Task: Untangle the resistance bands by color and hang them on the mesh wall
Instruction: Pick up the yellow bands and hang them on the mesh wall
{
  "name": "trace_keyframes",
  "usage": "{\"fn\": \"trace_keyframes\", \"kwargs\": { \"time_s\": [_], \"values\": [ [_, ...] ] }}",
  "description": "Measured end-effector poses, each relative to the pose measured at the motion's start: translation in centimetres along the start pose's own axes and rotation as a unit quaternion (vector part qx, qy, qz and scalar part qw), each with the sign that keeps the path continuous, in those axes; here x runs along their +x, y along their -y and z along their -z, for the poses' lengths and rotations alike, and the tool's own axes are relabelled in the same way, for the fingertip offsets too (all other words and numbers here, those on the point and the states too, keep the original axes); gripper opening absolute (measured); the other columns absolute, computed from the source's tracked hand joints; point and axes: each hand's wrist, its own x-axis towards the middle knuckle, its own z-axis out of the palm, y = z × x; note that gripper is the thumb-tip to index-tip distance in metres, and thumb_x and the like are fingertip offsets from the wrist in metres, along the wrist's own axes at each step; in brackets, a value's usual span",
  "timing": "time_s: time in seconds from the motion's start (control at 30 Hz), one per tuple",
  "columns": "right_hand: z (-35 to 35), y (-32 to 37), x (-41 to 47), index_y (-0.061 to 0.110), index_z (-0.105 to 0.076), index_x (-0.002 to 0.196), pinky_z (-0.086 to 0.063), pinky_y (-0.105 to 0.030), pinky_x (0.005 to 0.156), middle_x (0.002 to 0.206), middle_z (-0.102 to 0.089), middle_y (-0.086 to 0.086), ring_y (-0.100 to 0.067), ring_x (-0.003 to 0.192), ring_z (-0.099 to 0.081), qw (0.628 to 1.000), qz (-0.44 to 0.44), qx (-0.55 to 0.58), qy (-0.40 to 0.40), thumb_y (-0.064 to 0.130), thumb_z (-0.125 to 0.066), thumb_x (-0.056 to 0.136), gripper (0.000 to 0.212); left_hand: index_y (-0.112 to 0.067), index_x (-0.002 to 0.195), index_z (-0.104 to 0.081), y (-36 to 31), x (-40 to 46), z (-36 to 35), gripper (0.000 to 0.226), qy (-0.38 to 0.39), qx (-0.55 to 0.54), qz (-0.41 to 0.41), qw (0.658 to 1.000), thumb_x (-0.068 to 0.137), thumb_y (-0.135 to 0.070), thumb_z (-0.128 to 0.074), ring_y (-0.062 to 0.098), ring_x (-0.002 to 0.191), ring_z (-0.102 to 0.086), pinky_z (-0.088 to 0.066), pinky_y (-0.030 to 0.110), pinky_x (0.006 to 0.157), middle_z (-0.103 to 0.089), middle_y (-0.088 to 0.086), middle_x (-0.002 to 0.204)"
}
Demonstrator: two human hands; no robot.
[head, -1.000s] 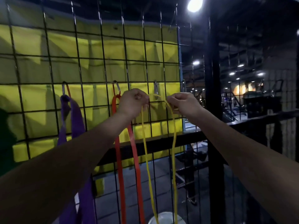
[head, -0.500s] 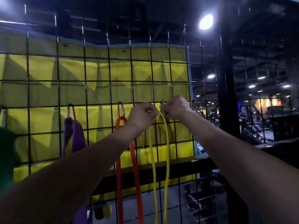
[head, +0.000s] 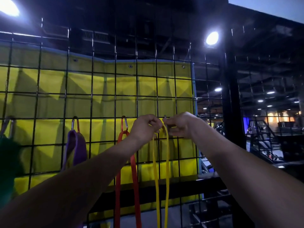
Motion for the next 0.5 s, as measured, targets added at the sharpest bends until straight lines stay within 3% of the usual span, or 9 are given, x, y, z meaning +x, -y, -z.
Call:
{"fn": "trace_keyframes", "kwargs": {
  "time_s": [0.1, 0.27, 0.4, 0.5],
  "values": [
    [-0.1, 0.0, 0.0, 0.001, -0.059, 0.083, -0.056, -0.027, 0.066, 0.082, -0.063, -0.010, -0.020, 0.076, -0.062, 0.995, -0.043, 0.076, 0.046, 0.011, -0.067, 0.082, 0.012, -0.009, 0.087, -0.064, -0.2, 0.2, 0.1, 0.003, -0.006, -0.015, 0.005, 1.000, 0.087, -0.008, -0.061, 0.001, 0.055, -0.058, -0.049, 0.013, 0.050, -0.059, 0.000, 0.072],
    [-0.6, -0.1, 0.4, 0.001, -0.058, 0.080, -0.053, -0.020, 0.040, 0.076, -0.062, -0.007, -0.016, 0.068, -0.059, 0.990, -0.065, 0.102, 0.066, 0.013, -0.065, 0.084, 0.015, -0.010, 0.087, -0.063, -0.3, 0.4, 0.3, 0.004, -0.002, -0.032, 0.013, 0.999, 0.087, -0.008, -0.061, -0.004, 0.051, -0.060, -0.052, 0.016, 0.054, -0.059, -0.001, 0.071],
    [-0.4, -0.1, 0.9, -0.001, -0.059, 0.082, -0.052, -0.021, 0.040, 0.079, -0.062, -0.009, -0.017, 0.064, -0.063, 0.992, -0.069, 0.087, 0.057, 0.010, -0.067, 0.082, 0.014, -0.014, 0.083, -0.064, -0.6, 0.4, 0.2, 0.008, -0.002, -0.037, 0.010, 0.999, 0.087, -0.008, -0.061, 0.005, 0.059, -0.061, -0.054, 0.025, 0.061, -0.059, -0.001, 0.074],
    [-0.6, -0.4, 1.4, 0.001, -0.059, 0.072, -0.054, -0.021, 0.042, 0.069, -0.063, -0.009, -0.013, 0.046, -0.063, 0.995, -0.048, 0.074, 0.047, 0.009, -0.067, 0.082, 0.016, -0.019, 0.076, -0.062, -0.9, 0.5, 0.1, 0.017, -0.012, -0.048, 0.011, 0.999, 0.087, -0.006, -0.060, 0.006, 0.060, -0.061, -0.054, 0.025, 0.059, -0.059, -0.003, 0.074]
  ]
}}
